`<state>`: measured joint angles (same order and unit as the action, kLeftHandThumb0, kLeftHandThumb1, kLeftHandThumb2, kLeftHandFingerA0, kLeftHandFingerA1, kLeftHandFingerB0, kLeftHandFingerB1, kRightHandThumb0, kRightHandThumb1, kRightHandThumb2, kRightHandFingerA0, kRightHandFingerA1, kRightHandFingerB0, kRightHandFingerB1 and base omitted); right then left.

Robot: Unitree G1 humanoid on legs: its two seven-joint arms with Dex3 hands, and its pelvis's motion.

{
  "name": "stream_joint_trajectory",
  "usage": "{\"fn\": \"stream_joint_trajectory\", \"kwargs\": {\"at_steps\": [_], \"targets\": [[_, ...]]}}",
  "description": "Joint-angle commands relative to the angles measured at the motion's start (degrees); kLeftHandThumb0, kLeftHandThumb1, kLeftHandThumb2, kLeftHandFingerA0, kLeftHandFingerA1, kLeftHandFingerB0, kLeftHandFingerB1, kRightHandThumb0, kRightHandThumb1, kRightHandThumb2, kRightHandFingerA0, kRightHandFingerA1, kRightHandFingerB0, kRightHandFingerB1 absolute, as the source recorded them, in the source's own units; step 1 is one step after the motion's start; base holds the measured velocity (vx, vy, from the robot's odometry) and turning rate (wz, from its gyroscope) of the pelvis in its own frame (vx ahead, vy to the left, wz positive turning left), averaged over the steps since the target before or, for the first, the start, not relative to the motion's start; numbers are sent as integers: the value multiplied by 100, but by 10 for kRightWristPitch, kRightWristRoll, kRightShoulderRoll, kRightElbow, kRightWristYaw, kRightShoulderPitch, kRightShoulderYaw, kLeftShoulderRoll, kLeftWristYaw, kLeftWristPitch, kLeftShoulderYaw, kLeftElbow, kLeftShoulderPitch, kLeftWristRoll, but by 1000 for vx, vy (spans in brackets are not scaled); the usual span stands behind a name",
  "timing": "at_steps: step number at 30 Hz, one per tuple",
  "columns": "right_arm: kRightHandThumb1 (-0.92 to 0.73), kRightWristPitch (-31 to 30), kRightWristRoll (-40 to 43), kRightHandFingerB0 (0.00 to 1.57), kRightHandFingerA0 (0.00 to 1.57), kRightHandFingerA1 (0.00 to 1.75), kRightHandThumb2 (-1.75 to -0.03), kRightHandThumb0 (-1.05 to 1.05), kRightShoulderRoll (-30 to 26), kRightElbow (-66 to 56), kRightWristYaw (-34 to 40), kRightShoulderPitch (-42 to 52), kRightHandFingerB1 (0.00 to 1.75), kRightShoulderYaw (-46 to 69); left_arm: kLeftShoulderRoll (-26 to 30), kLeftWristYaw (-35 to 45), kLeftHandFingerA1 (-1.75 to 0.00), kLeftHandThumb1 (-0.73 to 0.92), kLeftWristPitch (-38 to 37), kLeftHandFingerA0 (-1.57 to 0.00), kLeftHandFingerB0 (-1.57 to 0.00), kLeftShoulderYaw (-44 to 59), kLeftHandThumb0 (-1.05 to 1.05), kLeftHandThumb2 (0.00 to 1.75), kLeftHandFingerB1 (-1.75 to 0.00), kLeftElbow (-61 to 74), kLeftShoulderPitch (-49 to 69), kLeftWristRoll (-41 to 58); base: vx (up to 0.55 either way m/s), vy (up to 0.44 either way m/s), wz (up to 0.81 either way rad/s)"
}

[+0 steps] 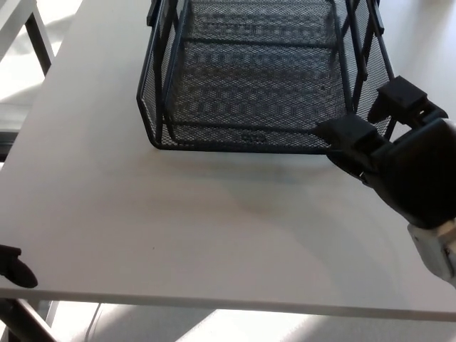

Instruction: The robot uses its right hand to grab the drawer kept on the middle of the desk and pull it out towards the robot

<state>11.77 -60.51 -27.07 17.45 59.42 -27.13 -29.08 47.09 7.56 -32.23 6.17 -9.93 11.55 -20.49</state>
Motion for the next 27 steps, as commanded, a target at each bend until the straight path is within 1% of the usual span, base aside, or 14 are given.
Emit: {"fn": "stream_joint_trajectory", "kwargs": {"at_steps": [1,10,11,12,14,15,16,17,18,19,20,22,23,27], "targets": [[-53,-9,-4,94,91,147,-56,-41,-9,7,-22,14,63,17,5,-1,-87,57,-12,-78,-82,5,-29,57,-61,-4,1,-13,0,0,0],[-54,-5,-2,93,91,139,-58,-38,2,15,-30,2,62,26,5,4,-83,58,0,-77,-81,4,-30,57,-58,0,2,-13,0,0,0],[-57,-8,-2,87,86,130,-59,-36,1,12,-41,3,56,27,4,2,-84,57,-3,-78,-82,4,-29,57,-58,-1,2,-14,0,0,0],[-66,-30,9,54,63,81,-60,-42,1,-11,-104,15,42,33,5,0,-85,58,-5,-77,-81,4,-29,57,-57,-1,2,-15,0,0,0],[-66,-39,14,54,63,81,-60,-42,2,-23,-131,21,42,37,5,0,-85,58,-6,-77,-81,4,-29,57,-57,-1,2,-15,0,0,0],[-61,-70,14,30,38,46,-59,-47,1,-57,-192,35,33,41,3,0,-86,57,-8,-77,-82,5,-29,57,-59,-1,4,-11,0,0,0],[-58,-81,12,22,27,42,-58,-48,4,-66,-206,39,34,44,3,-1,-86,57,-10,-78,-82,5,-29,57,-59,-2,4,-11,0,0,0],[-46,-91,13,0,1,53,-96,-32,6,-78,-223,44,50,47,4,-1,-87,57,-12,-77,-81,5,-29,57,-61,-2,4,-13,0,0,0],[-46,-92,13,0,1,53,-96,-32,7,-80,-225,44,50,47,4,-1,-87,57,-12,-77,-81,5,-29,57,-61,-2,4,-13,0,0,0],[-52,-95,18,8,0,29,-56,-40,9,-85,-239,44,39,51,3,-3,-87,57,-11,-77,-81,5,-30,57,-60,-2,5,-13,0,0,0],[-44,-98,20,4,0,21,-74,-39,9,-93,-248,46,43,54,6,4,-87,58,-2,-76,-80,6,-30,58,-60,7,8,-13,0,0,0],[-45,-95,17,7,0,25,-74,-36,10,-93,-231,47,47,59,3,5,-85,58,2,-77,-81,6,-30,58,-59,8,9,-10,0,0,0],[-56,-95,16,10,0,29,-55,-34,9,-99,-234,49,39,63,3,2,-85,57,0,-77,-81,6,-30,57,-59,6,8,-12,0,0,0],[-43,-90,25,6,0,22,-74,-32,3,-126,-240,64,48,80,1,1,-86,58,-6,-77,-81,4,-30,57,-60,-1,6,-9,0,0,0]]}}
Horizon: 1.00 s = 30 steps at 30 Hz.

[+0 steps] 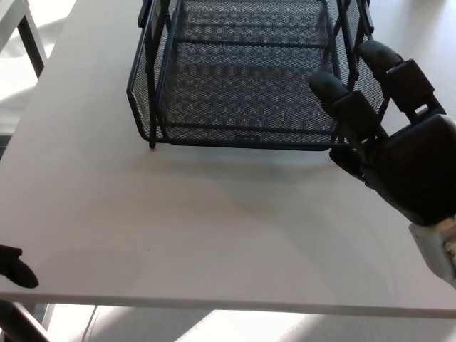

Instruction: The robot uses its right hand to grab the drawer kept on the middle of the desk and pull it out towards the robot

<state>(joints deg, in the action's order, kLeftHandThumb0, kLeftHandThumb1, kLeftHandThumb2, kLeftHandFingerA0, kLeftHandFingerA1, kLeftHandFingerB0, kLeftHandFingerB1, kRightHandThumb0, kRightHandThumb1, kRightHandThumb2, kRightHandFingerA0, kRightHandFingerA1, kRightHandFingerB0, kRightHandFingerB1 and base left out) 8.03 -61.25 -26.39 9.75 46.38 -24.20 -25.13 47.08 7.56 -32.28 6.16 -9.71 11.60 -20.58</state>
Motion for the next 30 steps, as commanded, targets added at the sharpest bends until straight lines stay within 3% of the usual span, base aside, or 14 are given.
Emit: {"fn": "stream_joint_trajectory", "kwargs": {"at_steps": [1,2,5,7,8,9,13,14,15,16,22,23,29,30], "targets": [[-43,-48,35,5,0,19,-74,-32,-5,-52,-110,38,47,45,2,2,-87,58,-7,-77,-81,4,-30,58,-59,-6,6,-8,0,0,0],[-54,-48,34,9,0,24,-55,-31,-5,-55,-112,41,41,48,2,2,-87,58,-6,-78,-82,4,-30,58,-59,-6,5,-7,0,0,0],[-43,-50,28,4,0,20,-75,-35,-14,-77,-116,57,43,67,-1,-3,-87,57,-8,-79,-83,6,-28,57,-58,-2,8,-8,0,0,0],[-45,-51,36,4,0,18,-75,-36,-24,-108,-146,77,45,85,-1,-4,-89,56,-17,-80,-83,5,-27,57,-59,-8,6,-5,0,0,0],[-54,-48,37,7,0,25,-56,-35,-28,-112,-143,82,42,91,-1,-4,-89,56,-17,-80,-83,5,-28,57,-59,-7,6,-5,0,0,0],[-46,-44,46,4,0,16,-74,-37,-33,-127,-152,96,45,105,0,-1,-90,57,-16,-79,-82,5,-28,57,-60,-7,6,-4,0,0,0],[-47,-37,57,3,0,10,-71,-39,-60,-177,-167,155,39,159,2,1,-89,57,-21,-79,-81,3,-28,57,-60,-13,4,-2,0,0,0],[-52,-29,56,7,0,24,-56,-35,-70,-184,-158,171,38,176,1,2,-89,57,-17,-79,-81,4,-28,57,-60,-10,5,-3,0,0,0],[-54,-33,62,7,0,22,-56,-37,-72,-199,-168,190,40,194,1,-2,-90,57,-21,-79,-81,4,-27,57,-60,-13,4,-6,0,0,0],[-43,-40,60,5,0,17,-74,-39,-73,-213,-173,209,43,211,0,-5,-89,57,-20,-79,-81,5,-28,57,-60,-13,4,-8,0,0,0],[-54,-28,86,8,0,18,-56,-39,-85,-245,-181,297,38,299,3,-6,-88,56,-30,-80,-81,6,-27,57,-60,-24,0,-8,0,0,0],[-46,-11,100,4,0,9,-74,-37,-95,-231,-177,311,41,317,3,-7,-88,56,-32,-80,-82,6,-27,57,-60,-28,-1,-7,0,0,0],[-43,-17,111,13,0,20,-74,-42,-87,-190,-145,379,47,408,3,-9,-89,55,-28,-80,-82,11,-27,57,-59,-18,7,-13,0,0,0],[-52,-20,113,17,0,26,-55,-42,-83,-181,-138,382,40,417,3,-9,-90,55,-29,-80,-82,11,-26,57,-60,-19,7,-13,0,0,0]]}}
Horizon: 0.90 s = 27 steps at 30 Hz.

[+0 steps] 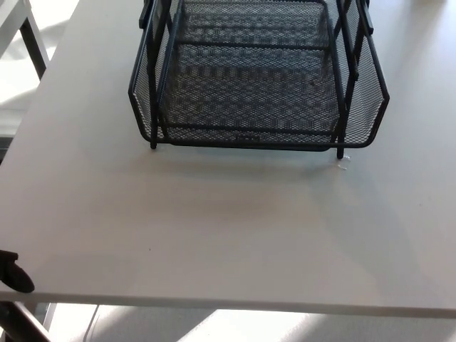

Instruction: The robot uses its right hand to grab the drawer kept on the middle of the desk and pull it out towards the robot

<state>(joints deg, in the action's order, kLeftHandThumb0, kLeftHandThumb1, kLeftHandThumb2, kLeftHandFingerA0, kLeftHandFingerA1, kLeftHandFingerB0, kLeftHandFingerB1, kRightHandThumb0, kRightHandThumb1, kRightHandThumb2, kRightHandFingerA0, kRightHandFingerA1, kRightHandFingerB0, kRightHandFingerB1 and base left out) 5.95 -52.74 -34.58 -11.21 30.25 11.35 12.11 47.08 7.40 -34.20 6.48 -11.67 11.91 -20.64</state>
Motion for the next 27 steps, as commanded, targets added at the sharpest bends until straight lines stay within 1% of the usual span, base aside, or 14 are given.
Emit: {"fn": "stream_joint_trajectory", "kwargs": {"at_steps": [1,2,3,4,5,7,9,13,14,15,22,23,24,27], "targets": [[-52,4,37,18,0,25,-56,-37,3,54,37,31,37,58,3,-7,-89,56,-12,-80,-81,7,-27,57,-60,-2,2,-11,0,0,0],[-43,19,49,11,0,20,-73,-38,-3,86,53,40,44,73,4,-4,-88,56,-12,-80,-81,6,-26,57,-59,-4,1,-11,0,0,0],[-43,29,56,11,0,20,-73,-38,-6,99,55,44,44,80,4,-2,-88,56,-10,-80,-81,6,-26,57,-59,-3,1,-10,0,0,0],[-49,33,56,14,0,21,-56,-34,-7,108,59,45,36,84,4,-3,-88,56,-11,-80,-82,6,-27,57,-59,-6,0,-10,0,0,0],[-49,38,57,14,0,21,-56,-34,-9,122,65,47,36,89,3,-4,-88,56,-14,-80,-82,5,-27,57,-59,-10,-1,-11,0,0,0],[-49,30,52,22,5,35,-56,-36,-5,170,107,51,36,106,3,-4,-92,56,-13,-80,-82,8,-27,57,-61,-2,2,-12,0,0,0],[-47,25,57,28,6,38,-55,-31,-2,216,130,47,35,116,4,-4,-90,56,-13,-79,-81,9,-27,57,-60,-1,3,-12,0,0,0],[-50,21,60,27,9,40,-55,-29,-7,310,176,36,33,117,2,-2,-90,56,-12,-79,-82,9,-28,57,-60,-2,3,-9,0,0,0],[-47,17,73,37,9,42,-54,-26,3,361,186,22,33,115,5,0,-89,57,-10,-79,-80,8,-28,57,-59,-5,-3,-12,0,0,0],[-47,16,79,37,9,42,-54,-26,7,385,191,15,33,113,6,0,-89,57,-9,-79,-80,7,-28,57,-59,-6,-5,-13,0,0,0],[-50,62,144,34,6,47,-55,-18,23,497,158,-9,32,113,-1,-1,-86,56,-11,-80,-82,7,-26,57,-58,-7,-4,-7,0,0,0],[-54,38,135,30,19,44,-57,-29,22,509,152,-14,32,106,-1,-2,-88,56,-10,-80,-81,7,-27,57,-59,-6,-3,-8,0,0,0],[-53,-4,125,36,25,42,-56,-29,25,536,141,-25,33,96,0,-4,-90,57,-9,-79,-81,7,-28,57,-60,-4,-3,-12,0,0,0],[-53,-4,138,37,30,44,-56,-25,35,587,142,-46,33,87,-1,-7,-89,56,-18,-80,-82,6,-27,57,-60,-11,-6,-10,0,0,0]]}}
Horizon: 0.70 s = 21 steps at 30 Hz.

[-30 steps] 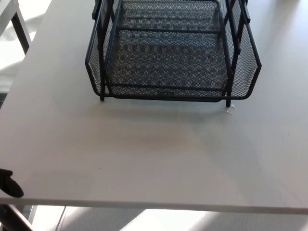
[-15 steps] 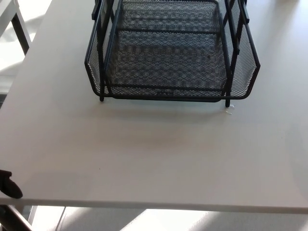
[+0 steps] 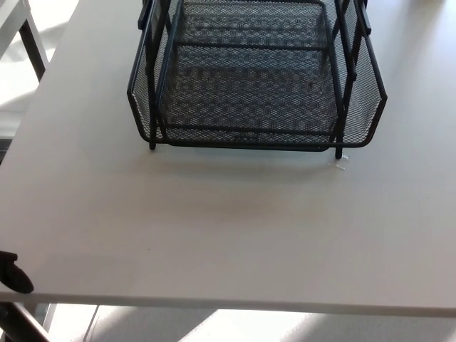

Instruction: The robot uses its right hand to grab the drawer kept on the middle of the desk and pull it out towards the robot

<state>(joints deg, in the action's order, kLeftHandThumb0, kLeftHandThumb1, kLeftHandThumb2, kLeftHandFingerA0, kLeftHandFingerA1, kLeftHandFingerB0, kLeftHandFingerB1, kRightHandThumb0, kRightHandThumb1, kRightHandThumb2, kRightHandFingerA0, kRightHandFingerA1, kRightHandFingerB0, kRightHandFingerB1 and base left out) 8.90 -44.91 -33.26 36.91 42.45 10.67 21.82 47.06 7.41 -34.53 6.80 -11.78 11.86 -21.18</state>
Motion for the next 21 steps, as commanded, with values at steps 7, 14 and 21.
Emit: {"fn": "stream_joint_trajectory", "kwargs": {"at_steps": [7,14,21], "targets": [[-54,-40,83,32,18,41,-56,-30,31,209,-15,-77,31,-55,0,2,-88,58,-2,-79,-80,3,-28,57,-60,1,2,-3,0,0,0],[-59,-18,133,35,73,78,-58,-30,29,216,-116,-79,33,-95,-6,-3,-88,57,0,-79,-81,5,-28,57,-58,0,5,-1,0,0,0],[-48,-24,126,31,88,102,-74,-41,9,272,-169,-119,43,-151,-5,-5,-90,58,4,-78,-79,7,-28,57,-58,6,10,-11,0,0,0]]}}
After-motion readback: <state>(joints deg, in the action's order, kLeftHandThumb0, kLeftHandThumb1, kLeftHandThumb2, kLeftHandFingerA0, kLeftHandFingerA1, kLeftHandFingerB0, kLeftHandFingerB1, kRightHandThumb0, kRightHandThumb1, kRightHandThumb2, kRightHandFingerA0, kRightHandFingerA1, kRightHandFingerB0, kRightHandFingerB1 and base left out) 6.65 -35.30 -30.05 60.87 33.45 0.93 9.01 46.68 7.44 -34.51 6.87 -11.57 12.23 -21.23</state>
